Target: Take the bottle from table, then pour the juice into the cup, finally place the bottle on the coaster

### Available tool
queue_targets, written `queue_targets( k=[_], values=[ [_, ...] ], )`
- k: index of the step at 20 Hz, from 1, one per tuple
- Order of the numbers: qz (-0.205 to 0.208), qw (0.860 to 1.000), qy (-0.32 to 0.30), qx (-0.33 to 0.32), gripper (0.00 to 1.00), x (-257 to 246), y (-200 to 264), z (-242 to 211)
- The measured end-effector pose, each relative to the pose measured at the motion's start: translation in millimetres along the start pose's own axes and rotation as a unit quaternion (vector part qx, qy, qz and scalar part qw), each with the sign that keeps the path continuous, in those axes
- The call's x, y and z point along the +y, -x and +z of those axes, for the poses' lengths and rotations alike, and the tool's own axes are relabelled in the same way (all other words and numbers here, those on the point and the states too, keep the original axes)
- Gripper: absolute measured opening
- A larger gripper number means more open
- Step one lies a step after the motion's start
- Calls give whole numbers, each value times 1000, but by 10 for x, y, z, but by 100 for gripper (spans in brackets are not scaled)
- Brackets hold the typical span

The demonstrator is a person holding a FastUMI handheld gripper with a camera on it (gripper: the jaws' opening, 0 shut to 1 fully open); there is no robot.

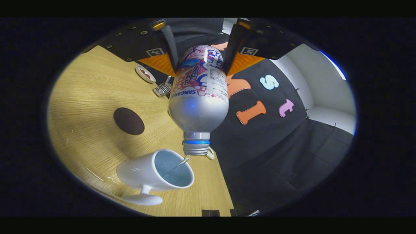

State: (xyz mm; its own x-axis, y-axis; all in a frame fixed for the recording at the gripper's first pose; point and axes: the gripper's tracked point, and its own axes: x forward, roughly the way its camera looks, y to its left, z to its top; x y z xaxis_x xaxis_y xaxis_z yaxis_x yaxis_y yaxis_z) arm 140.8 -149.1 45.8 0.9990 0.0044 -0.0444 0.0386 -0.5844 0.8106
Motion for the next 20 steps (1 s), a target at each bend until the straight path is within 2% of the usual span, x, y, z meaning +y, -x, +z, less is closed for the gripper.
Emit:
queue_targets(
  k=[7,20],
  values=[
    [18,998,-61,-11,69,168,-10,76],
    [38,993,-112,-28,69,221,50,172]
  ],
)
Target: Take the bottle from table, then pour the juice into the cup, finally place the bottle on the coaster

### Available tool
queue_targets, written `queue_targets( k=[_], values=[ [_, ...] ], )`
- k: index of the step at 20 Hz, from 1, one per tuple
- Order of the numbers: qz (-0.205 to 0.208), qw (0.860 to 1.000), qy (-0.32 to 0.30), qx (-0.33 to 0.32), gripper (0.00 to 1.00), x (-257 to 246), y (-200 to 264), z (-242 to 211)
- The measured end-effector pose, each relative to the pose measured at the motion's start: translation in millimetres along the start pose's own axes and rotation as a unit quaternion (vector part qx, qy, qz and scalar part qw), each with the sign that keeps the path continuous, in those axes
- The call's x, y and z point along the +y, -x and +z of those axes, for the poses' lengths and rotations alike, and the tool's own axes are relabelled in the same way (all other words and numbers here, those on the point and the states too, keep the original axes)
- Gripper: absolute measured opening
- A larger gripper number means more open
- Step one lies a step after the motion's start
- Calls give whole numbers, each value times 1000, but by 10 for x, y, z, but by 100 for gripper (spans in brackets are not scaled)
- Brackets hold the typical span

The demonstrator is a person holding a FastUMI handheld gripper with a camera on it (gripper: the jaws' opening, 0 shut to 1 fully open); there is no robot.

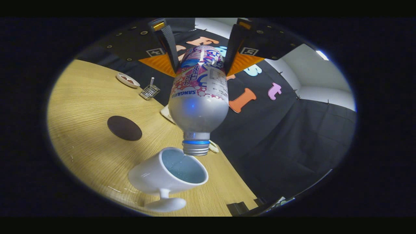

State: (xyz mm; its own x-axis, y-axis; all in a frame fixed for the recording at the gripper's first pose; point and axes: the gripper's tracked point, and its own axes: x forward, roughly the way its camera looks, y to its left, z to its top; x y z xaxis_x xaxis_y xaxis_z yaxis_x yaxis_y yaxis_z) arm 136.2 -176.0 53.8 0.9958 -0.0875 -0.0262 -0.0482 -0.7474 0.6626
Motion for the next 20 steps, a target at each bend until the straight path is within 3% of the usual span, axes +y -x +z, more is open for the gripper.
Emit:
queue_targets(
  k=[6,10,13,16,20],
  values=[
    [10,999,-37,-28,69,-13,29,86],
    [-17,997,63,-28,69,-247,-7,50],
    [-38,986,163,-19,69,-463,35,66],
    [-50,956,290,2,71,-598,28,80],
    [-82,876,475,23,71,-670,-185,18]
  ],
)
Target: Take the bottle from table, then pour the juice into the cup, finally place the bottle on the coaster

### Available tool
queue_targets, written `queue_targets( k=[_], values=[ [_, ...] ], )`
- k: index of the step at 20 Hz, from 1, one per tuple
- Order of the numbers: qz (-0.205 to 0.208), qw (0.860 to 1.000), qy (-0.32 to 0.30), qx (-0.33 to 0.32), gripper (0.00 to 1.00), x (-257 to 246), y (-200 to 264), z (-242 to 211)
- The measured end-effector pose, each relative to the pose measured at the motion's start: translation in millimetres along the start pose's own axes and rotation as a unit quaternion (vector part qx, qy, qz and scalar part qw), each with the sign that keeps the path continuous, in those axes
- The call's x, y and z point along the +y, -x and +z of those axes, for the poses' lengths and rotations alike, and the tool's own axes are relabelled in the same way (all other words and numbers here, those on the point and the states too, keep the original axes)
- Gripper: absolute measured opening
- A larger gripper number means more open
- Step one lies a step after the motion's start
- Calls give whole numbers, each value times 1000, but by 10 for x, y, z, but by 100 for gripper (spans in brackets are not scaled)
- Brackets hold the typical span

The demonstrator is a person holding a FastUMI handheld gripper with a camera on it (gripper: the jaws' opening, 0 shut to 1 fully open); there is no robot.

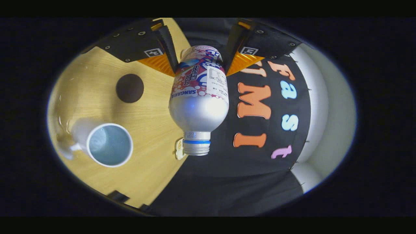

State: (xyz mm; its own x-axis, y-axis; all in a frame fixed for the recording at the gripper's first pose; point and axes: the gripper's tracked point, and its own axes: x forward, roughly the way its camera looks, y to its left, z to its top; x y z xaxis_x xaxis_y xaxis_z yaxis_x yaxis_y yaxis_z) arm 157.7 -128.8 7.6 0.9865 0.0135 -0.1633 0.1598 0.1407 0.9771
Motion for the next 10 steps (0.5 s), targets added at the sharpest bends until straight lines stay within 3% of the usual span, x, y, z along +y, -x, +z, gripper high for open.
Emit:
queue_targets(
  k=[2,4,7,10],
  values=[
    [-14,995,99,11,71,45,-132,-27],
    [-32,978,207,17,71,76,-160,-51],
    [-71,926,370,30,71,-102,-224,-136],
    [-86,871,482,24,71,-94,-374,-77]
  ],
)
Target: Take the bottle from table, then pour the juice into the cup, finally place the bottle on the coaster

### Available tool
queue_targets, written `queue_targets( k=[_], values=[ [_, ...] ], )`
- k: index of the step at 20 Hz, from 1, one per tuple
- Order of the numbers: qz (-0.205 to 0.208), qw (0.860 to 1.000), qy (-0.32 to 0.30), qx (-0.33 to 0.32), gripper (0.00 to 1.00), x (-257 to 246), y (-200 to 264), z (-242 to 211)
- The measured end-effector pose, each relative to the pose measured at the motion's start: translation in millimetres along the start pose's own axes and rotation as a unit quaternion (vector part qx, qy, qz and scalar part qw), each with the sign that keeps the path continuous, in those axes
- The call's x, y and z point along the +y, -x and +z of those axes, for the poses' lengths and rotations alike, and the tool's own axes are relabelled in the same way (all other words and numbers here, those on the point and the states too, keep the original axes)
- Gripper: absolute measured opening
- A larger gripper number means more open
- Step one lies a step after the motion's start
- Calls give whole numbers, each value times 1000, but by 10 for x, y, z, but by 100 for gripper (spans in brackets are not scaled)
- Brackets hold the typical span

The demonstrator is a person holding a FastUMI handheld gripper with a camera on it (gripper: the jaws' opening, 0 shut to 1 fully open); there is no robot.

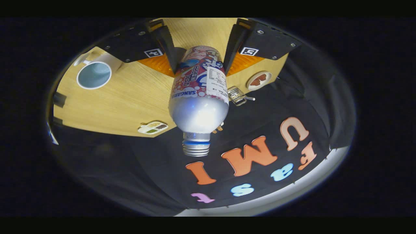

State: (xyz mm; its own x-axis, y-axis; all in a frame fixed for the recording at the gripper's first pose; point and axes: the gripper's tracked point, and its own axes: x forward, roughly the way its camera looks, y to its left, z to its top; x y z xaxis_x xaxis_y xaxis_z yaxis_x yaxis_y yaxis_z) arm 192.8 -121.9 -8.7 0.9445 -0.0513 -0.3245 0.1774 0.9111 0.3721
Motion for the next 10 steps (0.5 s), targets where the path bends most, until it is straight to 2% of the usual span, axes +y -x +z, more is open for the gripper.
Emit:
queue_targets(
  k=[2,5,10],
  values=[
    [-25,998,64,-6,71,-57,-113,-46],
    [-66,986,152,-3,71,-252,-296,-196],
    [-73,974,213,14,71,-266,-529,-409]
  ],
)
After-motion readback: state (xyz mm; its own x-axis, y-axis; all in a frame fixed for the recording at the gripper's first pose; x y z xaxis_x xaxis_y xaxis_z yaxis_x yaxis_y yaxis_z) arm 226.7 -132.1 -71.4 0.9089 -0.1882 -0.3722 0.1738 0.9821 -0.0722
